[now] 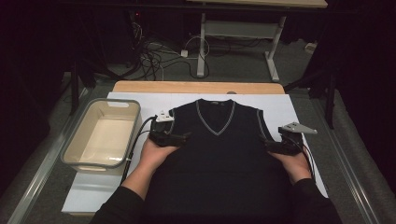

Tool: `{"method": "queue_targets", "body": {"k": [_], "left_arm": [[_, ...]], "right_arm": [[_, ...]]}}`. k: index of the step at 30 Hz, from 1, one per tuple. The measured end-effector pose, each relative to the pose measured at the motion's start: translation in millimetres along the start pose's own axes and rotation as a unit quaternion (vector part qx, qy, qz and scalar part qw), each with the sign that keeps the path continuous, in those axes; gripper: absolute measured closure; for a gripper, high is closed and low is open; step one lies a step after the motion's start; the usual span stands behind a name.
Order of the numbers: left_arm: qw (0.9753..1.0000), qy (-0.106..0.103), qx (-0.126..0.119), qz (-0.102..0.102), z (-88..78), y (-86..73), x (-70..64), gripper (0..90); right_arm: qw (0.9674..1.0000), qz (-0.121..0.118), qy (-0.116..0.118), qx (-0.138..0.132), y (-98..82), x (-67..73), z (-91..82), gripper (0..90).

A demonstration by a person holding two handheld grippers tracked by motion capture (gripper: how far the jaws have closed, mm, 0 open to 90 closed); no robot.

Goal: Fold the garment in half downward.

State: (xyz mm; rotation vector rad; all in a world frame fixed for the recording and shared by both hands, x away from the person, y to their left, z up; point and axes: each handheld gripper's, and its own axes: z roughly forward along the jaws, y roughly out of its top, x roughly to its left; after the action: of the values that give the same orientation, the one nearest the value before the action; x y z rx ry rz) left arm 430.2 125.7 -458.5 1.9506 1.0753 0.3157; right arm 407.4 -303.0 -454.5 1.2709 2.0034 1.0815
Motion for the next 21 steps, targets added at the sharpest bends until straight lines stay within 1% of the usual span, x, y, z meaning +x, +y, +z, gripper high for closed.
{"method": "queue_targets", "body": {"k": [2, 3, 4, 5, 6, 8, 9, 10, 11, 12, 13, 14, 15, 16, 17, 19, 20, 21], "left_arm": [[0.9999, 0.006, 0.008, -0.005, 6.0, 3.6, 6.3, 0.0], [0.9999, 0.009, 0.011, -0.007, 8.0, 4.6, 8.8, 0.0], [0.9997, 0.014, 0.017, -0.009, 10.9, 6.0, 13.0, 0.0], [0.9996, 0.016, 0.02, -0.011, 12.0, 6.6, 15.6, 0.0], [0.9995, 0.017, 0.021, -0.018, 13.7, 7.3, 20.1, 0.2], [0.999, 0.016, 0.029, -0.029, 16.7, 7.7, 26.1, 2.3], [0.9986, 0.024, 0.035, -0.031, 18.8, 6.8, 29.1, 4.5], [0.9985, 0.025, 0.037, -0.032, 20.2, 5.5, 31.6, 9.4], [0.9983, 0.024, 0.04, -0.034, 21.7, 4.1, 33.7, 15.2], [0.9979, 0.033, 0.044, -0.035, 23.3, 3.1, 34.8, 19.1], [0.9975, 0.036, 0.048, -0.037, 24.1, 2.4, 35.6, 22.9], [0.997, 0.04, 0.055, -0.036, 25.4, 1.6, 36.2, 28.9], [0.9966, 0.045, 0.059, -0.036, 26.2, 1.2, 35.9, 33.4], [0.9955, 0.057, 0.066, -0.037, 27.0, 0.9, 36.1, 37.9], [0.9952, 0.058, 0.067, -0.041, 27.5, 0.6, 37.0, 39.5], [0.9935, 0.069, 0.077, -0.047, 29.4, -0.2, 38.8, 40.7], [0.9924, 0.072, 0.08, -0.059, 29.9, -0.7, 41.0, 40.7], [0.992, 0.073, 0.079, -0.067, 29.6, -0.9, 42.3, 40.6]], "right_arm": [[0.9999, 0.004, -0.004, 0.015, 3.3, -5.2, 8.4, 16.6], [0.9998, 0.008, -0.005, 0.015, 5.1, -7.6, 11.9, 19.9], [0.9997, 0.016, -0.006, 0.018, 9.7, -12.7, 18.7, 25.2], [0.9997, 0.016, -0.006, 0.018, 9.7, -12.7, 18.7, 25.2], [0.9996, 0.017, -0.007, 0.021, 11.4, -13.9, 20.7, 29.0], [0.9994, 0.02, -0.003, 0.03, 15.7, -16.4, 26.2, 41.7], [0.9992, 0.023, -0.003, 0.033, 16.5, -16.0, 27.8, 45.4], [0.999, 0.025, -0.006, 0.037, 17.6, -16.0, 30.9, 50.7], [0.9988, 0.027, -0.009, 0.041, 17.9, -15.9, 33.5, 53.9], [0.9986, 0.027, -0.011, 0.044, 17.8, -16.3, 36.5, 54.5], [0.9982, 0.03, -0.016, 0.049, 17.3, -16.8, 39.3, 56.8], [0.9979, 0.032, -0.019, 0.053, 16.6, -17.6, 41.4, 58.6], [0.997, 0.039, -0.02, 0.063, 14.7, -19.4, 44.8, 59.6], [0.9967, 0.042, -0.019, 0.067, 13.3, -20.4, 46.7, 60.4], [0.9957, 0.045, -0.022, 0.077, 11.1, -21.4, 49.0, 60.4], [0.9953, 0.049, -0.025, 0.081, 9.6, -21.6, 50.1, 60.4], [0.9953, 0.047, -0.025, 0.08, 9.7, -21.2, 50.0, 60.1], [0.9952, 0.044, -0.029, 0.083, 9.6, -20.7, 50.2, 59.3]]}}
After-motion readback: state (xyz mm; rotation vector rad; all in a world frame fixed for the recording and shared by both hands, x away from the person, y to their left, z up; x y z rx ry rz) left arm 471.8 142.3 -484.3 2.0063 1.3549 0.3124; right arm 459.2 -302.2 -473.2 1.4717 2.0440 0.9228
